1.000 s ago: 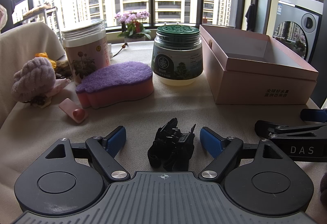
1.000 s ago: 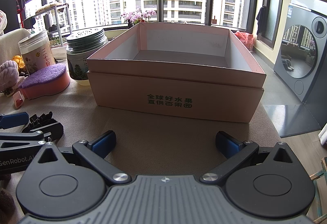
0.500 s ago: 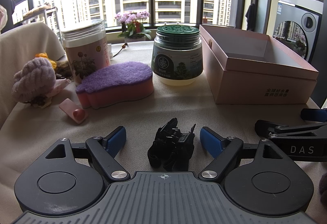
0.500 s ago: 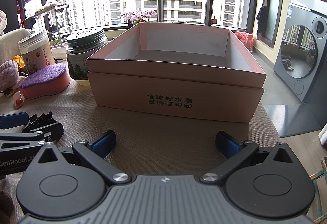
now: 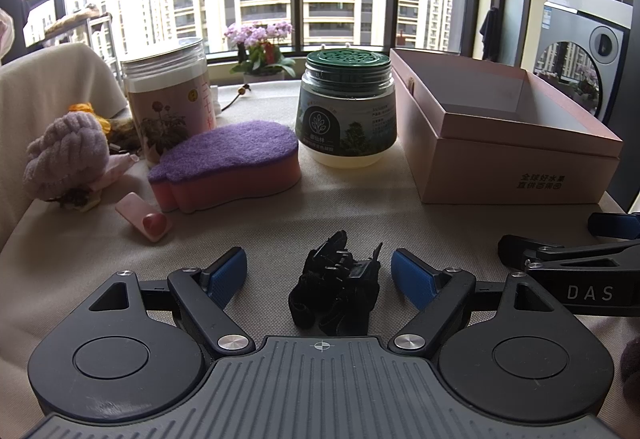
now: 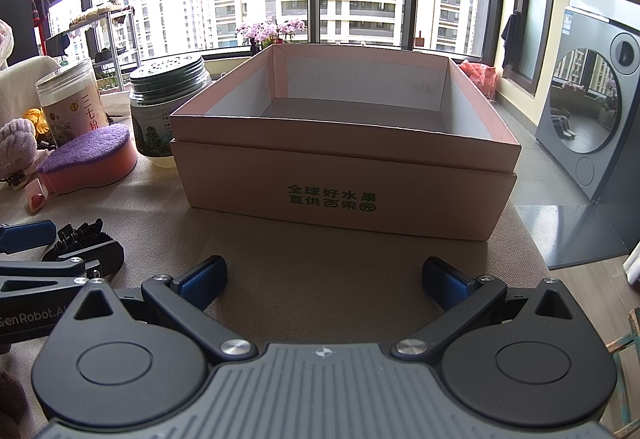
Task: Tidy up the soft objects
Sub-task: 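Grasp the pink heart hair clip with the left tool while the right tool grasps the black claw clip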
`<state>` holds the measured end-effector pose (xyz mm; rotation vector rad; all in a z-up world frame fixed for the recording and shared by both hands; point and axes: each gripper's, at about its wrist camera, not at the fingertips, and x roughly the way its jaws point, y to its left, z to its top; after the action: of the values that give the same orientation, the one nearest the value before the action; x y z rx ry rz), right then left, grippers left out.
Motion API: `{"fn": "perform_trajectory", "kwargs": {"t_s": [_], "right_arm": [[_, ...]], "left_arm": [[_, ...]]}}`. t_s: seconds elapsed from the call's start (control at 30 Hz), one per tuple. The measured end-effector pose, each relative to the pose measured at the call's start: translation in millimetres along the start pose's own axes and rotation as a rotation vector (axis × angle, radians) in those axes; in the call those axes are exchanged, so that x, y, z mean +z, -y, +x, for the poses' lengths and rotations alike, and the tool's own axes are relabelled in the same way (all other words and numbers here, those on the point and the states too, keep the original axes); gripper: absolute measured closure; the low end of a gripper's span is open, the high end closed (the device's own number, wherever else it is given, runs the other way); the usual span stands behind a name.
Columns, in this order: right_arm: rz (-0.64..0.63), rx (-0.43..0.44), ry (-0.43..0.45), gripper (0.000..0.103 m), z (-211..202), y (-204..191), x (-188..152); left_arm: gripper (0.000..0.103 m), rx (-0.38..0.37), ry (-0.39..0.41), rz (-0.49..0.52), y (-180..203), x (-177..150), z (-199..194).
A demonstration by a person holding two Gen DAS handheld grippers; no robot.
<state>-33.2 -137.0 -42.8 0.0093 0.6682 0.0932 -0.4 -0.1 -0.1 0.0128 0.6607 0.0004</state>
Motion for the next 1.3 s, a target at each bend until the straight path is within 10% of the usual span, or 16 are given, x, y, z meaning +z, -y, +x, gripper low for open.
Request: {"fn": "perform_trajectory", "kwargs": {"t_s": [0.3,0.77,0.93,1.03,1.23,1.3], "right_arm": [[-0.049,0.061,-0.084,0.000,2.3,8.2,9.1],[-0.117,0.114,-0.089,0.000,1.8,-6.7,7.9],[-0.196,0.170,-0.066,0.002,-5.2,-26.0,7.8],[-0.253,0.259,-0.026,0.003,-14.8,-50.0,9.1],[-0.258,0.434,-0.023,0.019,-12.5,-99.1,21.7],[-0.265,0.441,-0.055,0.048,-4.2,-112.7,24.7]], "left_arm": [[0.019,-0.249,0.008,0.160,-9.8,-8.7,-35.8],[0.020,-0.095,-0.073,-0.250,-133.3,37.7,12.8],[0.023,-0.102,-0.046,-0.201,-134.2,40.7,29.2],[0.057,-0.073,-0.025,-0.110,-125.3,34.6,26.6],[0.081,-0.108,0.003,-0.084,-136.6,23.9,12.0],[0.082,-0.134,-0.002,-0.088,-140.7,22.3,6.4]]}}
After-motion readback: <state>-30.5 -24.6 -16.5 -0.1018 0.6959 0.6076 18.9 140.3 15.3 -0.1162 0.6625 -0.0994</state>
